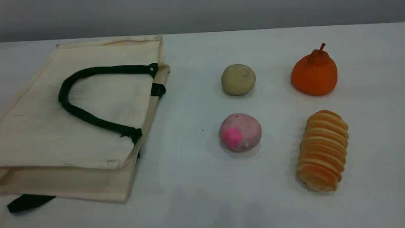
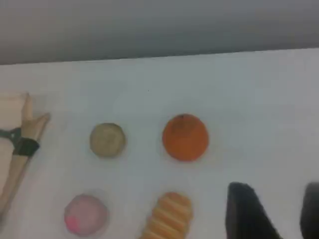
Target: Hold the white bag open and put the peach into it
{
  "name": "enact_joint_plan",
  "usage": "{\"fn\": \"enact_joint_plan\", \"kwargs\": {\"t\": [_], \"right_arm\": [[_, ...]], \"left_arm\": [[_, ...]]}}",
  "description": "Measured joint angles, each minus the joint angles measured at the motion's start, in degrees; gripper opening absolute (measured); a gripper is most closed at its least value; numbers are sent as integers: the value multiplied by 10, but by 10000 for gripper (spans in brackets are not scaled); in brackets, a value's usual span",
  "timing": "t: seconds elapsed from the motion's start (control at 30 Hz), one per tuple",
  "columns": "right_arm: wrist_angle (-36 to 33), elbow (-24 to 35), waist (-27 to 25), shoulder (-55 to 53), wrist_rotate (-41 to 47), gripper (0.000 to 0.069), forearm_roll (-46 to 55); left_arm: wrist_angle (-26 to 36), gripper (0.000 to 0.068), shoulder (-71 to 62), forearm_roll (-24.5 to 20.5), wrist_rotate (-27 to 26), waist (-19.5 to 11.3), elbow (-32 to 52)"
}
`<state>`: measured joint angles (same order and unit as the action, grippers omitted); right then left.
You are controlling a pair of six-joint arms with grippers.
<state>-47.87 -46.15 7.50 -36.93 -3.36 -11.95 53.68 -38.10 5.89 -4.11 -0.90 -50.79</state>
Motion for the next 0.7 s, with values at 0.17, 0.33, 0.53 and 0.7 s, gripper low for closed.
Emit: {"fn": "enact_joint_plan", "kwargs": {"t": [0.17,0.33,0.53,0.7], "right_arm": [[-16,0,0,1,0,237,1],[-16,0,0,1,1,240,1],[-16,0,0,1,0,289,1],[-22,0,0,1,0,416,1]], "left_arm": [[0,241,0,0,0,0,0],[-22,253,0,0,0,0,0],[-19,353,0,-19,0,0,0],[-16,495,0,-19,-1,0,0]]}}
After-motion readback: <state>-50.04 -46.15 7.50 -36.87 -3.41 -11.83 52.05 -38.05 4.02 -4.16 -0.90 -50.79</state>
